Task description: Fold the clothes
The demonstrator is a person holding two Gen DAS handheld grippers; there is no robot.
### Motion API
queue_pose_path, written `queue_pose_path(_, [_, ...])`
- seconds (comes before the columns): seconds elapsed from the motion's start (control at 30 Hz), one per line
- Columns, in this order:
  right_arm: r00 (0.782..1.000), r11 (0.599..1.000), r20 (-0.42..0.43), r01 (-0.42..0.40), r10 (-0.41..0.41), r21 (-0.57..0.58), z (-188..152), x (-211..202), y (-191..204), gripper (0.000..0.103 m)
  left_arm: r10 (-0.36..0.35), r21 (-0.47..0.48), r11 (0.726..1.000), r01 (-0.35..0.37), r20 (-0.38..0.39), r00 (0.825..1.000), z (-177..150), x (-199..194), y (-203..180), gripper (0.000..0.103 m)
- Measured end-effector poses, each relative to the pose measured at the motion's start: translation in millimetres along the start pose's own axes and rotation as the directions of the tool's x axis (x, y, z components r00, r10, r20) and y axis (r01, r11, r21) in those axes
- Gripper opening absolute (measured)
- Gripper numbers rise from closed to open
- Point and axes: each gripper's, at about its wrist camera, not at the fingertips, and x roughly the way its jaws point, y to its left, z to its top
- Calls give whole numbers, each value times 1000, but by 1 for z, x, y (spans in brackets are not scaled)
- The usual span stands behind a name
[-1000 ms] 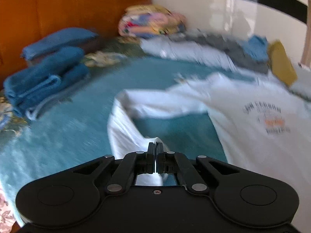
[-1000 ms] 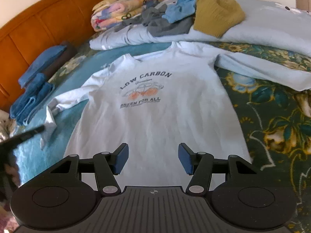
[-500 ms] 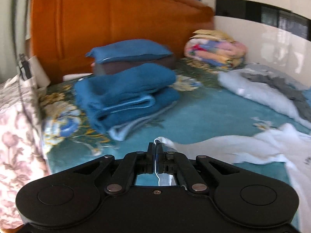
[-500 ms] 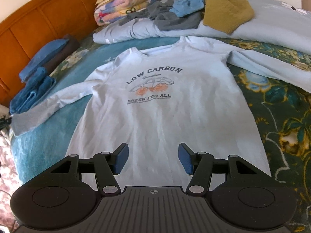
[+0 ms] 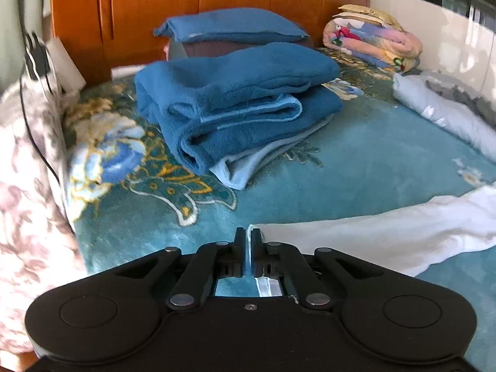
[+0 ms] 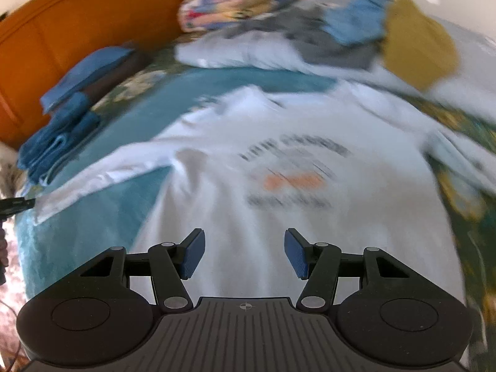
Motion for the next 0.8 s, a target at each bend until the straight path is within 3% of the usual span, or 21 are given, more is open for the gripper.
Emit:
queue_pose_path(0.2, [998, 982, -23, -56, 53, -182, 48, 64, 56, 54, -94, -53, 994, 94, -2, 996, -9, -23, 18, 22])
queue_pose_path(0.3, [998, 962, -54, -58, 45, -267, 61, 98, 82, 54, -109, -93, 990, 108, -6, 994, -18, -35, 25, 28])
queue_pose_path(0.47, [998, 921, -49, 7, -28, -390, 65, 131, 107, 54, -187, -174, 969, 174, -59, 981, -34, -30, 31, 28])
queue_pose_path(0.6, [997, 907, -49, 30, -56, -419, 63, 143, 109, 54, -192, -211, 961, 177, -52, 980, -36, -23, 28, 28])
queue_pose_path(0.8, [997, 902, -49, 35, -62, -430, 67, 153, 108, 48, -295, -386, 884, 263, -26, 955, -36, -14, 35, 28])
